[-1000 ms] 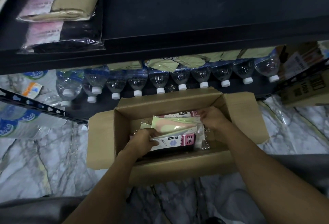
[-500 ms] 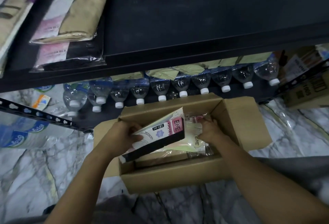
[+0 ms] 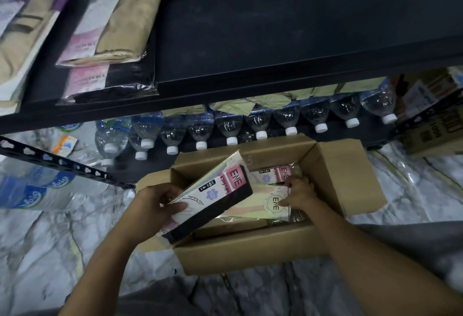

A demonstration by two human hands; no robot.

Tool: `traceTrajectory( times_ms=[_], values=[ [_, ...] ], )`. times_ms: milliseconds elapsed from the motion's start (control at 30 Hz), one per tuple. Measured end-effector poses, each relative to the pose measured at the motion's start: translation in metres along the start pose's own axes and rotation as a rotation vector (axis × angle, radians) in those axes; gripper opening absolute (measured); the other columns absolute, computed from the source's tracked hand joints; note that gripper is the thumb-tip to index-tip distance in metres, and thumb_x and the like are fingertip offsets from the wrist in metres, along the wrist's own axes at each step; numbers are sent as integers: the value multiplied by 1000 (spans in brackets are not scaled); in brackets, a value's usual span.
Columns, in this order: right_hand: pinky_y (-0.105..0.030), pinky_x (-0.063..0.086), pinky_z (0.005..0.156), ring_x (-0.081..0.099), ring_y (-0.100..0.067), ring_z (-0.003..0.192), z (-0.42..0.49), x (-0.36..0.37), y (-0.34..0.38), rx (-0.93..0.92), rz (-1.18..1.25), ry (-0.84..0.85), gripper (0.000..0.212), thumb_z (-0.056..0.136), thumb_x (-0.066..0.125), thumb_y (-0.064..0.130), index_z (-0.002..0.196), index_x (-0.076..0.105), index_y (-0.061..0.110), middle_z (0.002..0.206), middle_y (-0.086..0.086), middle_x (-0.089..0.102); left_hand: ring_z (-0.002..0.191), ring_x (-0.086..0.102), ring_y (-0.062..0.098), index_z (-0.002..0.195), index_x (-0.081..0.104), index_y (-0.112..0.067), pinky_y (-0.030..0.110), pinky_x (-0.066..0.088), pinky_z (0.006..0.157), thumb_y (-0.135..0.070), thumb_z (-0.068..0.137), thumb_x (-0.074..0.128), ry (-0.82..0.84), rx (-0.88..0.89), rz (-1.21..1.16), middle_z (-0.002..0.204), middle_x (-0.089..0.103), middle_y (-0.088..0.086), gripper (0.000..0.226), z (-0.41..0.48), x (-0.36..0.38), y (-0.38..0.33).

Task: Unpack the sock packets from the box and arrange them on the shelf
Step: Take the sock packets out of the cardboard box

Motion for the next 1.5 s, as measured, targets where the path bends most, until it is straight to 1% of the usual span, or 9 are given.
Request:
traceTrajectory(
  times_ms=[200,333,667,800,967,1067,1200,1333,1500],
  values=[
    [-40,51,96,57,-25,114,-6,-1,7,-15,298,93,81,52,90,3,123,55,16,124,-5,60,69,69,14,85,72,-27,33,56,62,-17,79,79,-54,-34,-68,79,74,-3,14,-4,-14,11],
    [-43,55,90,67,-27,101,-13,1,10,47,557,76,58,51,86,-11,101,67,11,106,-9,72,65,70,22,86,72,-23,42,58,61,-16,80,78,-67,-76,-132,81,75,2,11,-12,-18,16],
    [-48,60,74,66,-28,98,-41,6,24,12,828,55,57,76,79,15,126,52,20,120,-4,61,64,69,20,84,72,-16,25,53,50,-13,81,77,-133,-102,-278,78,75,1,7,-29,-30,23],
    [-38,60,60,63,-25,97,-55,10,38,8,893,137,67,73,76,-6,125,44,21,117,-4,62,66,68,16,85,72,-16,30,52,58,-13,82,76,-143,-116,-360,79,76,1,6,-34,-33,26],
    [-47,57,85,67,-26,98,-61,12,49,2,978,-53,57,67,78,-9,116,57,11,112,-11,70,69,69,19,90,72,-10,28,53,57,-9,83,74,-154,-125,-438,83,77,4,7,-41,-33,28],
    [-41,59,79,70,-27,89,-66,18,50,31,1050,-71,34,72,75,-6,99,65,11,106,-14,72,67,70,17,93,71,-8,23,53,52,-9,84,72,-153,-157,-495,85,77,5,9,-48,-32,34],
    [-35,60,59,69,-27,85,-71,28,52,73,1195,-57,37,80,68,-6,114,62,9,107,-14,70,60,69,13,95,70,-6,21,52,48,-7,85,71,-162,-183,-556,85,77,7,10,-55,-33,39],
    [-43,62,65,69,-32,90,-75,25,54,84,1240,9,35,82,67,-4,112,61,13,107,-12,69,58,69,14,96,69,-4,19,51,47,-5,85,70,-170,-190,-614,86,77,9,11,-61,-33,40],
    [-40,60,70,72,-27,81,-96,19,54,18,1281,-158,21,80,70,-3,91,66,15,96,-14,73,66,71,21,98,70,-7,27,53,48,-8,84,72,-205,-190,-657,90,77,13,15,-71,-34,37]
  ],
)
Point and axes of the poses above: each hand's wrist, its own z-axis towards the middle knuckle, its own x-axis out of the palm, y = z × x, the point moved 4 cm from there along z, towards the middle knuckle
